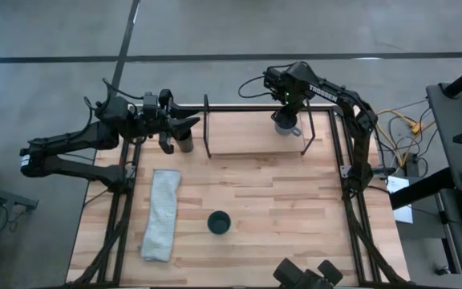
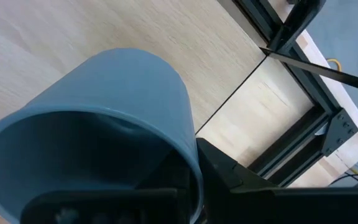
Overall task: Stack small to large cups/mugs on shelf
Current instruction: Put the blue mug on the shelf
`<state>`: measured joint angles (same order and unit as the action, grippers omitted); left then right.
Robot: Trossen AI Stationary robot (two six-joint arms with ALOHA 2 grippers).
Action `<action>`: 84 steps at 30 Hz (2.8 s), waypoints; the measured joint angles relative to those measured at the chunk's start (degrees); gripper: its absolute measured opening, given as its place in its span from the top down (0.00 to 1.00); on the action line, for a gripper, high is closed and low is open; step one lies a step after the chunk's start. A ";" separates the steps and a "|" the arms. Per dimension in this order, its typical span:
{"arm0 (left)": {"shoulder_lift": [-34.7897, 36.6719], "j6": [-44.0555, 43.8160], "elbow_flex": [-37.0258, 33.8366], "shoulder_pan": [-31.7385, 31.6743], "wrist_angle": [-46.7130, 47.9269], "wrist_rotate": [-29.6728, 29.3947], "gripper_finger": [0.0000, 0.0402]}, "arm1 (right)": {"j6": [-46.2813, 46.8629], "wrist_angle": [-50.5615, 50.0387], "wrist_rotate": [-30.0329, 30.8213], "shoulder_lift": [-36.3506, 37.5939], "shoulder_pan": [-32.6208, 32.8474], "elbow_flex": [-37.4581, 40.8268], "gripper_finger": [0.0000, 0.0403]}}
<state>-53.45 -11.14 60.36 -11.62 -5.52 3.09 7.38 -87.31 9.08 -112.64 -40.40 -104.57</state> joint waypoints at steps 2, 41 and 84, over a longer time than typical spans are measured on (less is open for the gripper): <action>0.00 0.00 0.00 0.00 0.00 0.00 0.71 | 0.00 0.08 0.00 0.00 -0.07 0.00 0.97; 0.02 -0.36 -0.04 0.01 0.00 -0.02 0.71 | 3.12 2.98 -0.04 -0.02 0.00 4.31 0.97; 0.02 -0.46 -0.04 0.02 0.00 0.20 0.71 | -2.36 5.37 -0.44 0.07 2.44 4.42 0.97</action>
<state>-53.43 -11.60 60.31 -11.60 -5.52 3.29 5.02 -81.94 8.64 -112.57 -37.97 -100.16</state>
